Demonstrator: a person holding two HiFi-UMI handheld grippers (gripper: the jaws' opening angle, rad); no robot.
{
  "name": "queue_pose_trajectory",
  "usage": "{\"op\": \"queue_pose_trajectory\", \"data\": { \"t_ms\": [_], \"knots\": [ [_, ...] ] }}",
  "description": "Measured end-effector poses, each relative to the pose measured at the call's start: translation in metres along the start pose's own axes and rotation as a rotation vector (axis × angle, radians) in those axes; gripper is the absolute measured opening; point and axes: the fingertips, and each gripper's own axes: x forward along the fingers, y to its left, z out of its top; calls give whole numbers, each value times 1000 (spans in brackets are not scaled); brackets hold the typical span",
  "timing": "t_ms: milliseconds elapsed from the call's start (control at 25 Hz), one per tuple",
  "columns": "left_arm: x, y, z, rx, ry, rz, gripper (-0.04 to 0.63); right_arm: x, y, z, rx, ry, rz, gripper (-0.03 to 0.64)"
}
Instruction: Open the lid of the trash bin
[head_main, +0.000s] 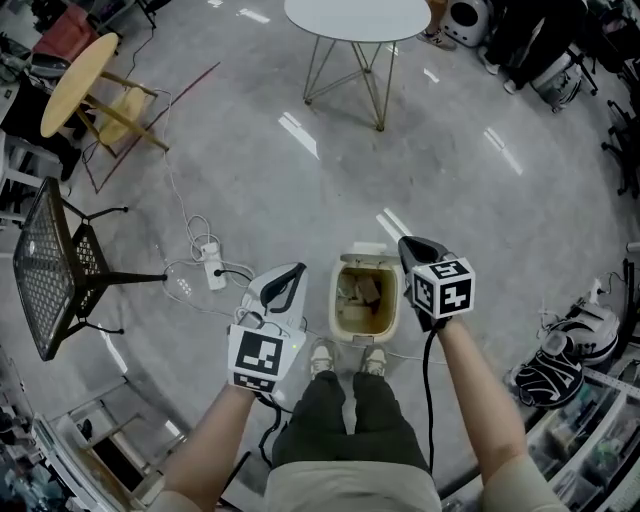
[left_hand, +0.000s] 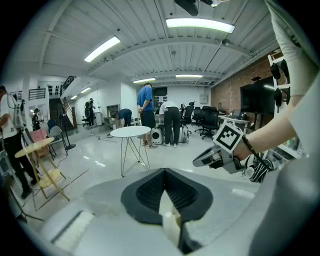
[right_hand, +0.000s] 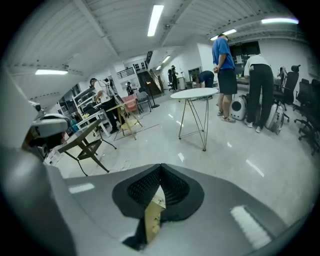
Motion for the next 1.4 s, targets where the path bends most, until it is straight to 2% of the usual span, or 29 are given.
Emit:
{"op": "queue_pose_trajectory", "data": {
  "t_ms": [200, 280, 480, 840, 1040, 1200, 1400],
  "knots": [
    [14, -2, -28, -63, 29, -11, 2, 27, -12, -39, 12, 101, -9, 3],
    [15, -4, -37, -77, 44, -14, 2, 26, -10, -49, 40, 105, -1, 5],
    [22, -10, -67, -100, 97, -30, 2, 15, -3, -69, 156, 97, 21, 5],
    [21, -45, -128, -146, 206, -76, 2, -13, 36, -157, 328, 263, 83, 3],
    [26, -63, -168, -160, 266, -112, 2, 5, 37, -221, 362, 394, 70, 3],
    [33, -78, -202, -169, 310, -137, 2, 21, 44, -276, 310, 523, 96, 3],
    [41, -88, -244, -188, 371, -157, 2, 39, 39, -323, 348, 552, 61, 3]
  ]
}}
